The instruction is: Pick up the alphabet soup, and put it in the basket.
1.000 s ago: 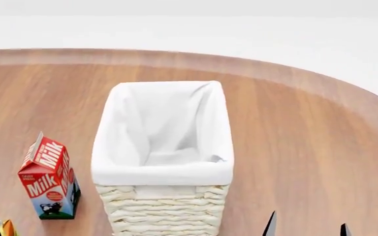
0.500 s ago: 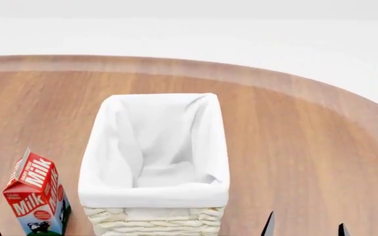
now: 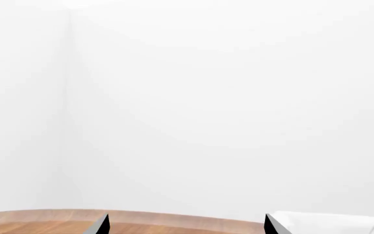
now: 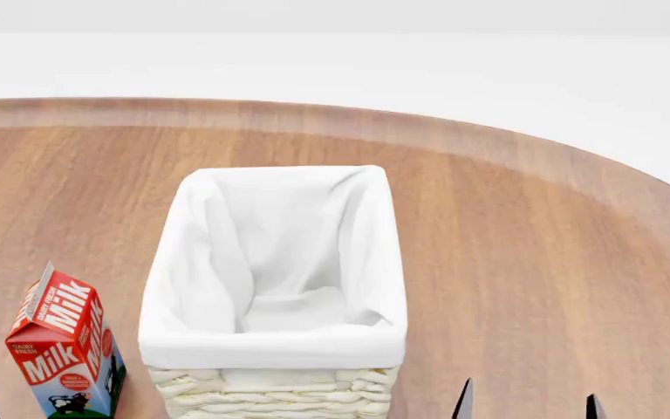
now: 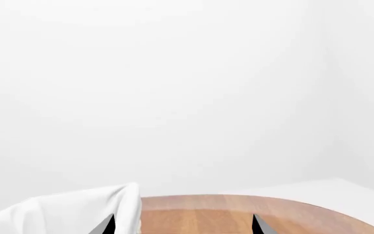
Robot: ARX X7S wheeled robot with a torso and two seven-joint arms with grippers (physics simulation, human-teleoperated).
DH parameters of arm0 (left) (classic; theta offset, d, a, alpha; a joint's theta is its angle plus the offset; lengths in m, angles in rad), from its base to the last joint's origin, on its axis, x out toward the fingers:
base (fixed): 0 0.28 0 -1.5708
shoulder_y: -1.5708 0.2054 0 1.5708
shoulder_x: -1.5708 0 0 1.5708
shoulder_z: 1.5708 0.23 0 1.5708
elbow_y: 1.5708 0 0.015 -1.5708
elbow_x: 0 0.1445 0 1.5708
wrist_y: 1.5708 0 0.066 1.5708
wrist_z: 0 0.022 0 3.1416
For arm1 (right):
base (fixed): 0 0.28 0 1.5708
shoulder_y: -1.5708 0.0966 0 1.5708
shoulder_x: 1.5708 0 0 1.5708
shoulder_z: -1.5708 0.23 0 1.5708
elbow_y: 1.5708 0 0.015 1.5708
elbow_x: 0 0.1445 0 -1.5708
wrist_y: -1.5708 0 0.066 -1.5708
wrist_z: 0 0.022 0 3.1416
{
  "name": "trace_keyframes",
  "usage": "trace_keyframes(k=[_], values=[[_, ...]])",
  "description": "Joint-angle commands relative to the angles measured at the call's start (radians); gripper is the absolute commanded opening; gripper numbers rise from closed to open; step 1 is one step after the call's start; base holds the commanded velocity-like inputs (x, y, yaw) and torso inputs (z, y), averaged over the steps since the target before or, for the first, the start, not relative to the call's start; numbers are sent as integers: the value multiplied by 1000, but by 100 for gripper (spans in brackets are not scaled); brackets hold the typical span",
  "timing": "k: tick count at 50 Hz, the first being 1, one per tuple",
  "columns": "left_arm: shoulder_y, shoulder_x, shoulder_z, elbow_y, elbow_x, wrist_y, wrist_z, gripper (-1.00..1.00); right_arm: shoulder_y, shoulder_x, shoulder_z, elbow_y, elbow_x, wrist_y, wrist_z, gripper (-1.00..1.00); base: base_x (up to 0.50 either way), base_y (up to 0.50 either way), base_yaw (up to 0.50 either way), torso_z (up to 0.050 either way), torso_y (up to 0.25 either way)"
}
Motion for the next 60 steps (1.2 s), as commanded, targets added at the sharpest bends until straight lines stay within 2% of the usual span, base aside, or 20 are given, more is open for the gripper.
trace_keyframes(k=[1,5,10,16,21,28,42,60], values=[[-6,-2,1,-9,-4,0,-4,100,5,21,-2,3,-1,11,-8,100,0,0,0,0,0],[-5,-3,1,-7,-4,-2,-6,100,6,46,-2,-11,27,37,-25,100,0,0,0,0,0],[-2,-5,1,1,-4,-6,-9,100,6,96,-49,-37,-29,63,-74,100,0,0,0,0,0],[-1,-8,2,-2,-2,-1,-10,100,3,139,-83,-61,42,67,-159,100,0,0,0,0,0],[4,-10,1,5,-3,-3,-13,100,-2,206,-136,-90,195,55,-318,100,0,0,0,0,0],[7,-11,3,16,0,-10,-18,100,-16,251,-173,-127,284,45,-422,100,0,0,0,0,0],[8,-12,8,22,4,-15,-23,100,-28,296,-244,-165,319,49,-537,100,0,0,0,0,0],[5,-17,12,21,2,-14,-27,100,-73,332,-328,-212,220,26,-626,100,0,0,0,0,0]])
